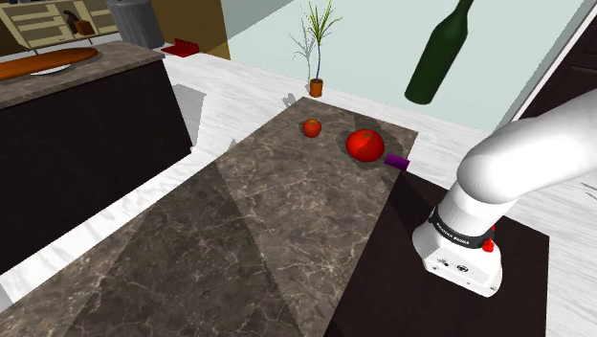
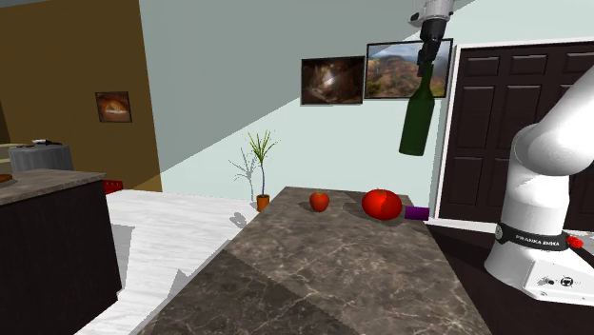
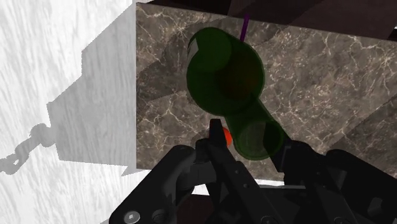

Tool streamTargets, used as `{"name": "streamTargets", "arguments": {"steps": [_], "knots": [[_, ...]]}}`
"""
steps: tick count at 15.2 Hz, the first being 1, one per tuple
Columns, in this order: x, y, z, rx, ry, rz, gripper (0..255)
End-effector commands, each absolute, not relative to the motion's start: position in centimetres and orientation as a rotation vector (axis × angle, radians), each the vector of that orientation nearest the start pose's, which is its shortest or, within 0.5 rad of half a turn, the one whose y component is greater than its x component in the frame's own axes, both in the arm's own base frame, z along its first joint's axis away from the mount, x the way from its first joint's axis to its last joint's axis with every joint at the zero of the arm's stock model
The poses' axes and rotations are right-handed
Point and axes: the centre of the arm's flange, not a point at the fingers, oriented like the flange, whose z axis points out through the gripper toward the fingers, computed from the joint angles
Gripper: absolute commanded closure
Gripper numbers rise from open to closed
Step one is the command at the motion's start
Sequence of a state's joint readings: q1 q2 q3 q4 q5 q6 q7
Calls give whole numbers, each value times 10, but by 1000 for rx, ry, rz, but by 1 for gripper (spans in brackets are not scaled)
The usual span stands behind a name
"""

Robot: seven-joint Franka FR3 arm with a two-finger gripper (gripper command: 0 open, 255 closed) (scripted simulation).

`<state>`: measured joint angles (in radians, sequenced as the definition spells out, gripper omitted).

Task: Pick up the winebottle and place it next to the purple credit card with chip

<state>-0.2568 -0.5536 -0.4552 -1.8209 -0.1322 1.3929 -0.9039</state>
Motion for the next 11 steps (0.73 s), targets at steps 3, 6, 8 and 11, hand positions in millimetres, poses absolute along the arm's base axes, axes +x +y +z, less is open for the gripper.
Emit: {"name": "streamTargets", "arguments": {"steps": [3, 6, 8, 11], "knots": [[225, -307, 693, -3096, -335, -198, 255], [225, -307, 677, -3096, -335, -198, 255], [225, -307, 666, -3096, -335, -198, 255], [225, -307, 650, -3096, -335, -198, 255]]}}
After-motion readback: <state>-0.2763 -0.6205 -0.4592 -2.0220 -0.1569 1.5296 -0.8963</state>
